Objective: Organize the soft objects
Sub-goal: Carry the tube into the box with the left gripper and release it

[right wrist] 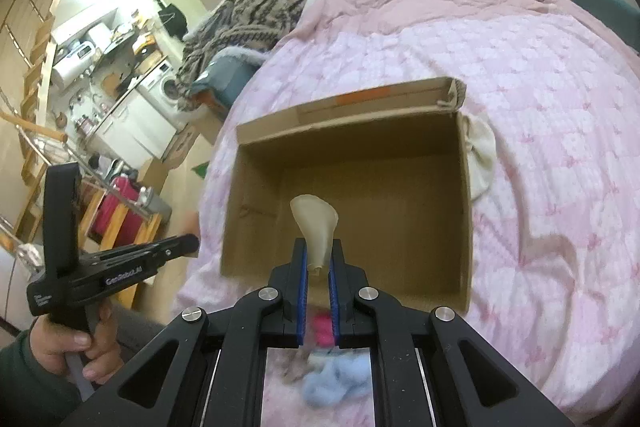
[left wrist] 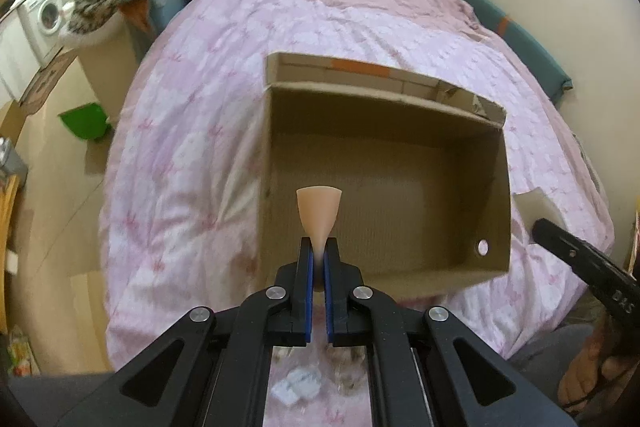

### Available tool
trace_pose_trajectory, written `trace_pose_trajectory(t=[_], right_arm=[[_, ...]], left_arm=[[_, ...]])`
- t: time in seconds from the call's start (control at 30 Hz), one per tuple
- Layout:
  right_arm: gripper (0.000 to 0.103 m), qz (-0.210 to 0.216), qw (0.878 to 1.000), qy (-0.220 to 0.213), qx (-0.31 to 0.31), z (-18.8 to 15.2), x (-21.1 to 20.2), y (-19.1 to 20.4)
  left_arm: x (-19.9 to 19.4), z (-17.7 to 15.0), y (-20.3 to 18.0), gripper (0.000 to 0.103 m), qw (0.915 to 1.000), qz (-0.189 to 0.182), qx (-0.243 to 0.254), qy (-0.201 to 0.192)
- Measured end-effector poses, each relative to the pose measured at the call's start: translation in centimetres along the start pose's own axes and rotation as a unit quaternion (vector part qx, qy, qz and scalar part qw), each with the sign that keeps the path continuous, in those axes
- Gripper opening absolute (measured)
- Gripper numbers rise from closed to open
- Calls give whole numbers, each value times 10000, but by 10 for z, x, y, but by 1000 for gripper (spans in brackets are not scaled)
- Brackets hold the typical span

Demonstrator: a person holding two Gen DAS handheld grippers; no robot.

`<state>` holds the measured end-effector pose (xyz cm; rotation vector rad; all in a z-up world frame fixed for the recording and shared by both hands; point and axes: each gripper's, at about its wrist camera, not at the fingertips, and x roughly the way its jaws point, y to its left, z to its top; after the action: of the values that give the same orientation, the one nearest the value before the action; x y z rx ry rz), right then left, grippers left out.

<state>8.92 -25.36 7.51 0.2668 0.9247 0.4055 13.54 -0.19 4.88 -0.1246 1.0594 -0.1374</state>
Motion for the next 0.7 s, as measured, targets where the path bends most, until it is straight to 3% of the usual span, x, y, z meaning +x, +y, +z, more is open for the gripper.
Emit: trace_pose_trajectory(t=[0.2,0.3,0.5,0.7], right_arm=[[11,-328,9988,66,370,-7,37,-35],[11,-430,9960,389,680,-17,57,-53],[11,-562,9963,549,348,-19,73,-44],[11,-588,9961,614,216,-18,81,-38]], left_arm=[[38,1,-3,5,9995,-285,154,-15],[57,-4,-3,5,9993,-90,361,-49],[62,-8,0,5,9990,154,363,-218],[74,-17,-2,5,9995,25,306,-12]])
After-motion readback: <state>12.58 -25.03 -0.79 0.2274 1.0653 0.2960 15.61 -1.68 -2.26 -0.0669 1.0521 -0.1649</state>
